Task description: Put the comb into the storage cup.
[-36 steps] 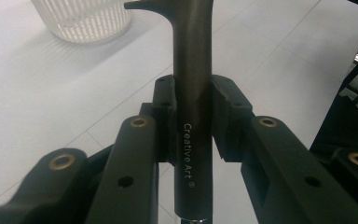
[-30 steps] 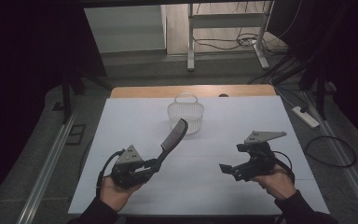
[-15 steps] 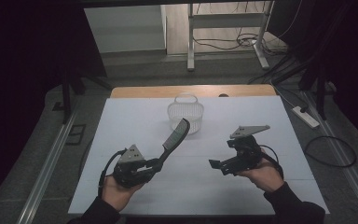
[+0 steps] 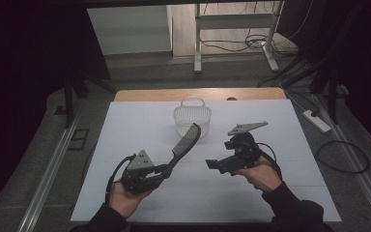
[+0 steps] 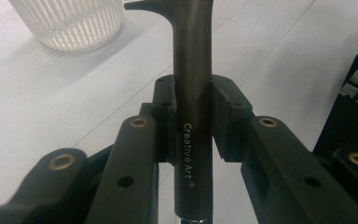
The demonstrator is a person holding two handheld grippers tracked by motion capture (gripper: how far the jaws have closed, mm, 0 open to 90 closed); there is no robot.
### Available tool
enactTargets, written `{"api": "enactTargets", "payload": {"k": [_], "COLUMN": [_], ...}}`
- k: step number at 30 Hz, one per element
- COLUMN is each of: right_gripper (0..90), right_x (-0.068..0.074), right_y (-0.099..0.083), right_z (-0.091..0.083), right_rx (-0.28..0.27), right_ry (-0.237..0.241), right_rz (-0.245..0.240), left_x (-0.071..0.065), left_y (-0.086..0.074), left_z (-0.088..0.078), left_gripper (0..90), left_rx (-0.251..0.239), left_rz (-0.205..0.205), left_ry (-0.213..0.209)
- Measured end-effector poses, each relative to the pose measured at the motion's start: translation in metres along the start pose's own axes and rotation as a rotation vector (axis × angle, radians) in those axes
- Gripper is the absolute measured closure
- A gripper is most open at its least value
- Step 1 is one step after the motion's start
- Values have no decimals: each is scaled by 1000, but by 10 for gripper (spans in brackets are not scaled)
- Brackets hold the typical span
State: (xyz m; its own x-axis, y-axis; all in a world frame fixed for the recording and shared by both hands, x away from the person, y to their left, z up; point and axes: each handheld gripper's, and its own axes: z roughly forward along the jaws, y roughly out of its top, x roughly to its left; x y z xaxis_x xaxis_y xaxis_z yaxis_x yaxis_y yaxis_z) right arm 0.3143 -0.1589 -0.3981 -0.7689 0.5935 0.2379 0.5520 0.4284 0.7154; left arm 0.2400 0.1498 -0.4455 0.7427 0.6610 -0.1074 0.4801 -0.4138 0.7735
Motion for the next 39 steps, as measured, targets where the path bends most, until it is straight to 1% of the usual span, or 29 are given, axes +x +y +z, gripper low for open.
{"api": "enactTargets", "payload": {"k": [5,7,8,9,10,12,14,18,23,26,29,31,35,37,39], "right_gripper": [0,0,0,0,0,0,0,0,0,0,0,0,0,0,0], "right_x": [2,2,2,2,2,2,2,1,-2,-3,-2,-2,-3,-4,-4], "right_y": [8,12,12,13,16,17,20,24,30,34,38,40,43,43,44], "right_z": [4,7,7,8,11,12,15,19,23,26,29,31,34,34,35], "right_rx": [-13,-17,-17,-14,0,2,-1,4,-1,1,13,17,24,28,33], "right_ry": [33,49,49,53,56,58,69,87,121,124,106,104,109,124,129], "right_rz": [8,20,20,23,30,33,49,57,90,94,89,90,99,106,108], "left_x": [-1,-2,-3,-3,-4,-5,-5,-4,-6,-6,-7,-8,-10,-11,-11], "left_y": [1,1,1,2,2,2,2,2,3,3,4,4,5,5,5], "left_z": [1,2,3,3,3,4,4,5,6,6,7,7,6,6,7], "left_gripper": [724,724,724,724,724,724,724,724,724,724,724,724,724,724,724], "left_rx": [1,4,4,6,9,10,11,10,10,10,10,13,10,10,13], "left_rz": [8,17,22,29,36,41,40,38,42,47,52,56,68,73,76], "left_ry": [4,8,10,11,8,10,8,7,3,3,4,3,7,11,11]}}
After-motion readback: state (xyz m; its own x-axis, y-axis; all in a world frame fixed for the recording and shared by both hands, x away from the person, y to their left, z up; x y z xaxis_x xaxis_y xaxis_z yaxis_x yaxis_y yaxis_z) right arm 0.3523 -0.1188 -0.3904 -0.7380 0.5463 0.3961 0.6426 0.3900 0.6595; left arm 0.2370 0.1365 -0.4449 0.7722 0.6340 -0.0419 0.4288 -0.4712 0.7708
